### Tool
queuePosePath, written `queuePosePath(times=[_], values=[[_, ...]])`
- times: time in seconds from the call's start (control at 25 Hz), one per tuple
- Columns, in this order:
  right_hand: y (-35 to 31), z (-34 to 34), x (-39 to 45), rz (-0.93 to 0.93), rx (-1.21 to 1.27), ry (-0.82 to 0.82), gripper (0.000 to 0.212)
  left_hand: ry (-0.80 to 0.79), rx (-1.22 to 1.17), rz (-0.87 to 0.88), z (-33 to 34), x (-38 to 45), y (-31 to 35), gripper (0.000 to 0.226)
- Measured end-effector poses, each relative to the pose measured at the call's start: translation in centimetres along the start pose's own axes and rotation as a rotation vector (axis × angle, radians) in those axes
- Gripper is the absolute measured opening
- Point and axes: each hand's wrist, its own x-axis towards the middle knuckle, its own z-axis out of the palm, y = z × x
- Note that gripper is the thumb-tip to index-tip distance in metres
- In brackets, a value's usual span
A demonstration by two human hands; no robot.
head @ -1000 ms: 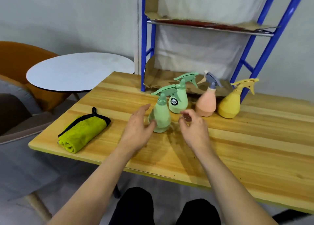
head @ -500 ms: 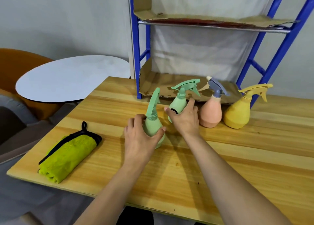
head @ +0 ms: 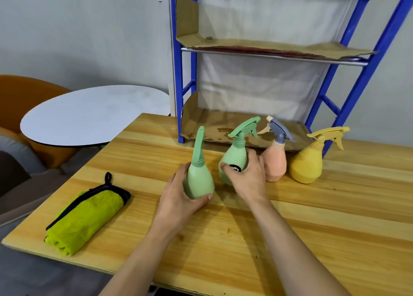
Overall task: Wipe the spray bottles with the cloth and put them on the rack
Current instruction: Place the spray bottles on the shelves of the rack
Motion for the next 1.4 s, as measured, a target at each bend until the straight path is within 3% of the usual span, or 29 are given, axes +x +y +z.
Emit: queuePosePath(times=[0.16, 0.36, 0.48, 0.6, 0.88, 1.4], values=[[-2.9, -3.7, -0.1, -0.038, 0.138, -0.032, 0.071, 0.066, -0.100, 0.047, -1.3, 1.5, 2.5, 0.104], [-8.8, -9.7, 2.5, -0.116, 0.294, -0.072, 0.043, 0.114, -0.191, 0.204, -3.6, 4.5, 9.5, 0.081], [-11.8, -12.9, 4.8, -0.133, 0.327, -0.079, 0.040, 0.146, -0.209, 0.286, -4.8, 6.6, 13.5, 0.077], [-14.1, -15.3, 6.8, -0.137, 0.387, -0.029, 0.028, 0.209, -0.177, 0.335, -5.9, 8.6, 17.3, 0.081], [-18.5, -19.1, 13.3, -0.202, 0.396, 0.060, 0.027, 0.229, -0.163, 0.454, -8.2, 14.0, 24.6, 0.077], [-17.9, -19.1, 27.9, -0.230, 0.222, 0.099, 0.039, 0.189, -0.085, 0.341, -5.1, 28.1, 28.7, 0.086]])
